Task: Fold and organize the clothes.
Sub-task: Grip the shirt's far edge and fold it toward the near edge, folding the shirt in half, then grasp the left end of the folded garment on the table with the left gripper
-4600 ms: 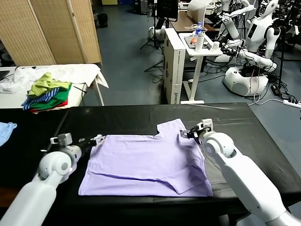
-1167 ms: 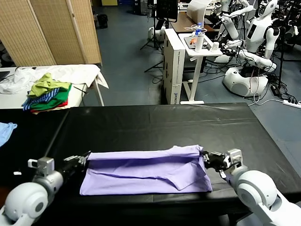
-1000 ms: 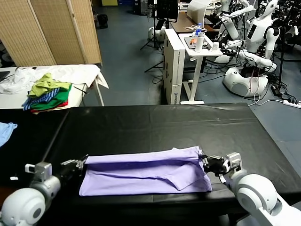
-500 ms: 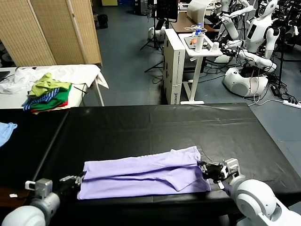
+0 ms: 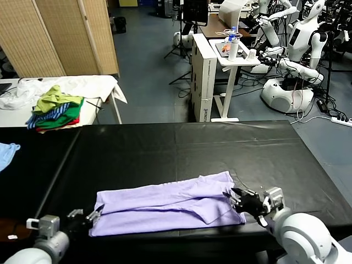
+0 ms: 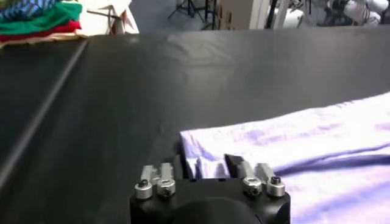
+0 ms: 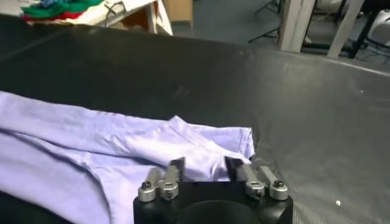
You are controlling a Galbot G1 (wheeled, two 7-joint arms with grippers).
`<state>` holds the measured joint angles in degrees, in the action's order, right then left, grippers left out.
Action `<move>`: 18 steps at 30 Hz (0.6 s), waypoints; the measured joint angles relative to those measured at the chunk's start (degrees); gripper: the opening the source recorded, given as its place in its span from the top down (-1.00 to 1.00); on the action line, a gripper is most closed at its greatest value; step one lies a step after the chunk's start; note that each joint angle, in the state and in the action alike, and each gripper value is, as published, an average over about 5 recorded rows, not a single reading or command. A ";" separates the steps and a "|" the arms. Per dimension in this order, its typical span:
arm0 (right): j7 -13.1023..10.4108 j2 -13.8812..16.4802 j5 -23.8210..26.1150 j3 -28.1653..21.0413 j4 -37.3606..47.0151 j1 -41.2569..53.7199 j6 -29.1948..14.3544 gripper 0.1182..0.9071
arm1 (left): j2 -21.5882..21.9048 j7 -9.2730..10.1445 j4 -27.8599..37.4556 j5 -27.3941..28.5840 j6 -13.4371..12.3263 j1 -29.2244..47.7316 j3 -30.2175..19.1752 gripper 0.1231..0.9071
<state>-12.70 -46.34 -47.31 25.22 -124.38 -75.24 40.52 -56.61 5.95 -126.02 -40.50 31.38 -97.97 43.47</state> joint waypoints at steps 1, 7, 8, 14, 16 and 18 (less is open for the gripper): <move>0.13 -0.75 0.57 -0.68 1.19 0.86 -0.63 -1.00 | -0.26 0.26 0.44 -0.11 -0.19 0.84 -0.35 -0.99; 0.44 -4.65 2.32 -5.21 7.44 5.91 -2.76 -1.00 | -1.63 0.36 3.55 0.08 -0.92 5.65 -2.72 -1.00; 0.41 -5.14 2.50 -5.89 8.27 6.66 -2.88 -1.00 | -1.81 0.28 4.05 0.17 -1.02 6.10 -3.04 -1.00; 0.40 -7.36 3.91 -8.96 11.94 10.03 -3.47 -0.99 | -2.47 -0.15 6.58 0.99 -1.34 7.31 -4.09 -1.00; 0.51 -7.89 4.39 -9.62 12.90 10.72 -3.69 -0.94 | -2.67 -0.16 7.35 1.49 -1.36 7.58 -4.38 -1.00; 0.66 -8.35 4.80 -10.13 13.80 11.29 -3.87 -0.84 | -2.85 -0.16 8.05 1.89 -1.36 7.77 -4.65 -1.00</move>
<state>-12.05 -54.69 -42.51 15.09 -110.58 -63.95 36.65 -59.47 5.78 -117.97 -38.61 30.02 -90.20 38.81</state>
